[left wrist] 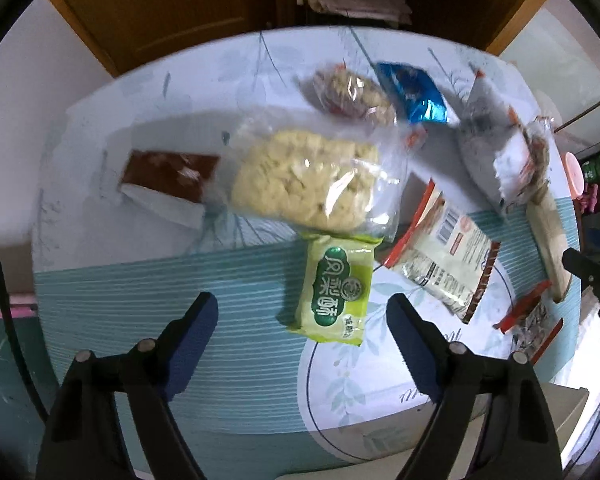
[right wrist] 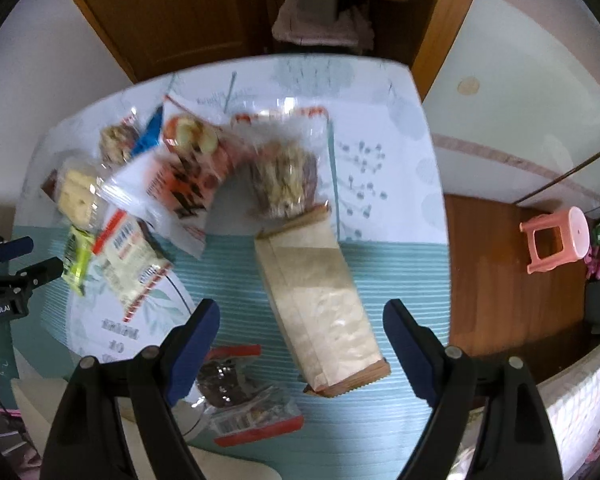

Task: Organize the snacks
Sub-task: 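Grasp the green wrapped biscuit with the left tool while the right tool grasps the paper-wrapped wafer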

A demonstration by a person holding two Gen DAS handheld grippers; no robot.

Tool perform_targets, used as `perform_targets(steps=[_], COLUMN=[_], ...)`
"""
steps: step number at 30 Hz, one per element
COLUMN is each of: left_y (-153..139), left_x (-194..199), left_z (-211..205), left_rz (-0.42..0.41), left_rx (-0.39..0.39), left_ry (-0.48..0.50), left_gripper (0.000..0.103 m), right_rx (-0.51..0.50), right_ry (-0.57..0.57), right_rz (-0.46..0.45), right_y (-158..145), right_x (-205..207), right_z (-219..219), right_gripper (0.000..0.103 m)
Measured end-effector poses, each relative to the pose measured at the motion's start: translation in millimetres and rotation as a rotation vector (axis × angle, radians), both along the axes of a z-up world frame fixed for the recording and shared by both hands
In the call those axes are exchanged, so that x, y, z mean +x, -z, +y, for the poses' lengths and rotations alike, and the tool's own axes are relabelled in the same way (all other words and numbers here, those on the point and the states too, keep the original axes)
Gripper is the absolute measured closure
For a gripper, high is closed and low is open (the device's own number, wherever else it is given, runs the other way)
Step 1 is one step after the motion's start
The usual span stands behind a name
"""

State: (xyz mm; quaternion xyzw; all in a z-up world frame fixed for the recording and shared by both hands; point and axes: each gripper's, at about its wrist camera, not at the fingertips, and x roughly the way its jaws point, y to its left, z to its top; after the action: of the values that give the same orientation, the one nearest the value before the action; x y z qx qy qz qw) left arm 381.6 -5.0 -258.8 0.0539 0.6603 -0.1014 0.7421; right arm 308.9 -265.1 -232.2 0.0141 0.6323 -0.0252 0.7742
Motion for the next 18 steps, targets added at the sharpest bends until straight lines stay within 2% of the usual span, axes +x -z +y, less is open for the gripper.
perform_targets(steps=[6,9,14,16,18], left_y=[17.4,25.6,31.9,31.8,30.2], left_x=[-3.2,-5.7,-7.7,-9.6,-10.7], left_z=[-7.4,-12.1,-19.8,-23.5,-25.9], left_rz=[0.027,0.054,0.06,0.049,0.036], left_rx=[0.004,-0.005,0.008,0.024,0.029], left_ry=[0.027,0.043,0.055,0.065,0.074], left_gripper=[0.021,0.03,0.036,0.042,0.057], right_rx=[-0.016,-0.02,-0.026,-0.031,-0.037], right_ry=[-0.004,0.0,-0.002,0.003,0.004], right_rz=[0.034,0.043,0.067,0.073,0.076], right_y=[21.3,28.2,40.5,46.3,50.0], right_x=[1.7,3.0,5.8,7.1,7.0], right_z=[-0.8,-3.9,-7.7,-12.0,-14.4], right_gripper=[0.019,0.019,0.021,0.023,0.029])
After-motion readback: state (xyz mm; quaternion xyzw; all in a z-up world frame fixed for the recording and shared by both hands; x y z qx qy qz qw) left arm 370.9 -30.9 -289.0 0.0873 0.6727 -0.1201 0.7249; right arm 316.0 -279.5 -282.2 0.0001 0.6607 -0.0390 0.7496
